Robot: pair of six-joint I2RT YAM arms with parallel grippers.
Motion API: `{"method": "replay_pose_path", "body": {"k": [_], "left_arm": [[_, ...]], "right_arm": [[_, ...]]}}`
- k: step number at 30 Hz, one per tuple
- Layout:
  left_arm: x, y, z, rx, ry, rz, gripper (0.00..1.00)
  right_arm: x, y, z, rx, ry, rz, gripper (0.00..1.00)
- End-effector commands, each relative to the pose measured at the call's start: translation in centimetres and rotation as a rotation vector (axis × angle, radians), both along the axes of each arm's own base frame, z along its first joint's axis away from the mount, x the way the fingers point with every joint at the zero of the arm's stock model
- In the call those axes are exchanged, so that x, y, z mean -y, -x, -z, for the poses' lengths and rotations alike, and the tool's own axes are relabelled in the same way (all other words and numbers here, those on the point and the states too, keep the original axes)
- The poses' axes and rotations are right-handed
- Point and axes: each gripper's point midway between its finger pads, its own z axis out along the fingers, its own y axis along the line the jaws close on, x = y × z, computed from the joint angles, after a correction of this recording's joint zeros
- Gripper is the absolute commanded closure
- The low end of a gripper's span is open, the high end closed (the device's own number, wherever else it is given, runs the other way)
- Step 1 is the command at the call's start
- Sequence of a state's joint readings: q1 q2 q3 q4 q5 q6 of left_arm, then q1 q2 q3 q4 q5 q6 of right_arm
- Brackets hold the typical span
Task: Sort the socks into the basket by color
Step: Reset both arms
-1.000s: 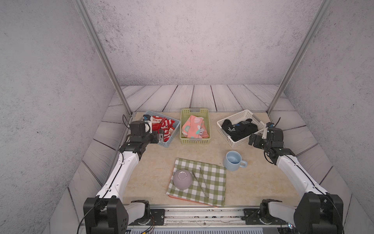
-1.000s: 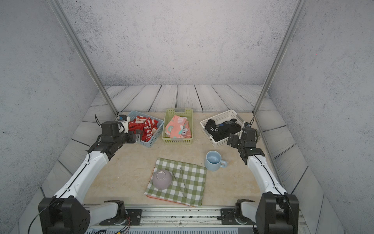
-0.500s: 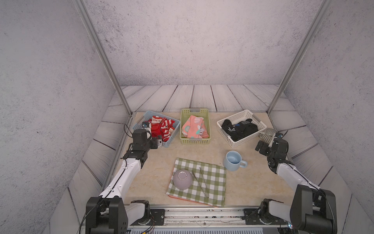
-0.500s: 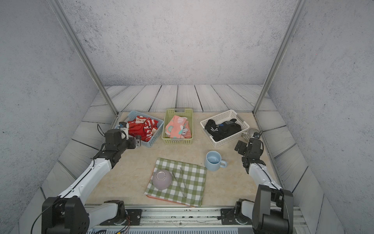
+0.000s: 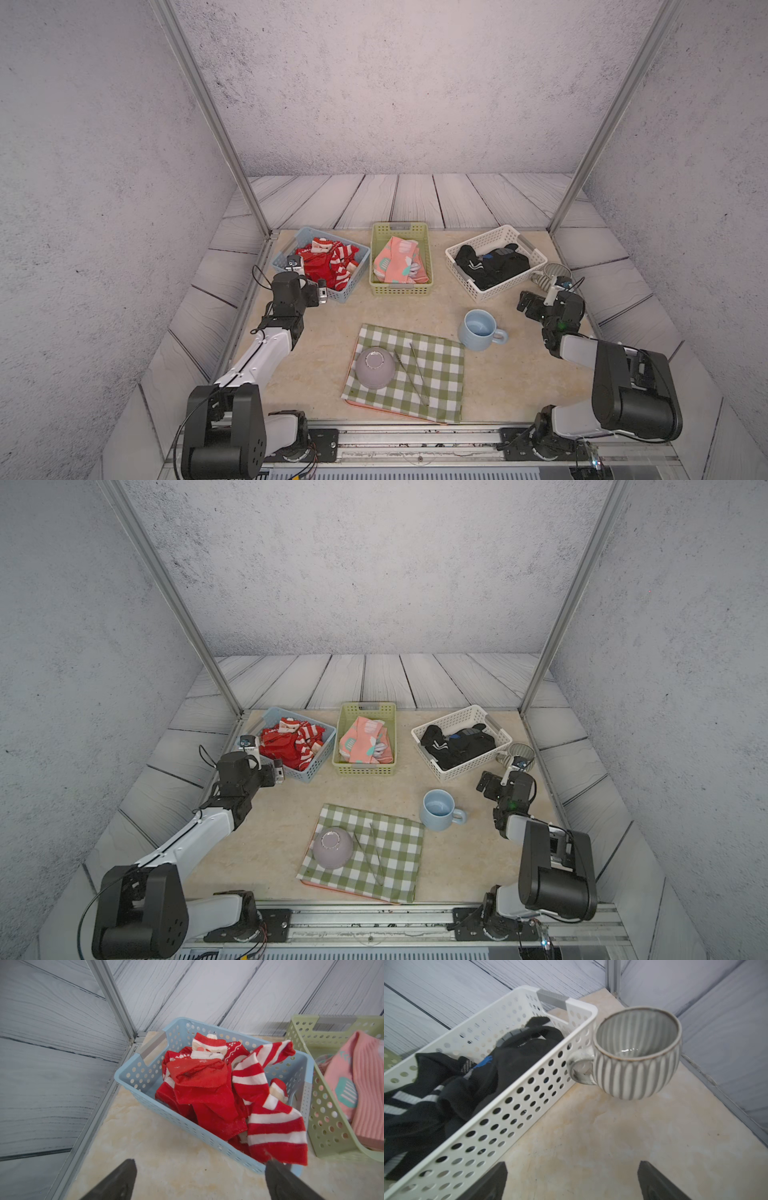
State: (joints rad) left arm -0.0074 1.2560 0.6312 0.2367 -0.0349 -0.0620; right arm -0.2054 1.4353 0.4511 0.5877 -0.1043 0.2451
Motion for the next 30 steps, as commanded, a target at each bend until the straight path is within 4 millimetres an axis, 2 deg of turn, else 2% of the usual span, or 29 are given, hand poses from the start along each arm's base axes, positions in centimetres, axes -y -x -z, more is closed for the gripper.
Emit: {"method": "replay_pose_path", "body": {"k": [1, 4, 7, 9, 14, 16, 19, 20, 30], "left_arm": [[-1.2, -0.3, 0.9, 0.039, -0.007, -0.041, 0.00], [-0.8, -0.3, 1.8, 0.075, 0.002, -0.007, 0.00], [-1.2, -0.2, 2.7, 0.112, 0.000, -0.014, 0.00], [-1.4, -0.2, 3.6, 0.117, 0.004, -0.022, 0.00], [-1.3, -0.5, 5.5, 0.149, -0.001, -0.013, 0.00], [-1.3, -1.0, 5.6, 0.172, 0.001, -0.010, 0.00], [-0.9, -1.6, 6.2, 0.055, -0.002, 0.016, 0.00], [-0.6, -1.7, 6.1, 0.074, -0.010, 0.025, 0.00], [-0.5, -1.7, 6.2, 0.061, -0.013, 0.034, 0.00]], "right_arm": [[-2.8, -0.8, -1.6, 0.082, 0.070, -0.129, 0.01], [-4.7, -1.0, -1.1, 0.091, 0.139, -0.196, 0.01], [-4.5, -1.3, -0.2, 0.102, 0.162, -0.159, 0.01], [-4.7, -1.7, 0.3, 0.052, 0.178, -0.162, 0.01], [-4.8, -1.7, 0.2, 0.053, 0.186, -0.162, 0.01], [-4.8, -1.7, 0.2, 0.051, 0.187, -0.160, 0.01], [-4.8, -1.7, 0.2, 0.051, 0.187, -0.161, 0.01], [-4.8, -1.7, 0.3, 0.048, 0.186, -0.160, 0.01], [-4.8, -1.8, 0.3, 0.045, 0.190, -0.159, 0.01]]}}
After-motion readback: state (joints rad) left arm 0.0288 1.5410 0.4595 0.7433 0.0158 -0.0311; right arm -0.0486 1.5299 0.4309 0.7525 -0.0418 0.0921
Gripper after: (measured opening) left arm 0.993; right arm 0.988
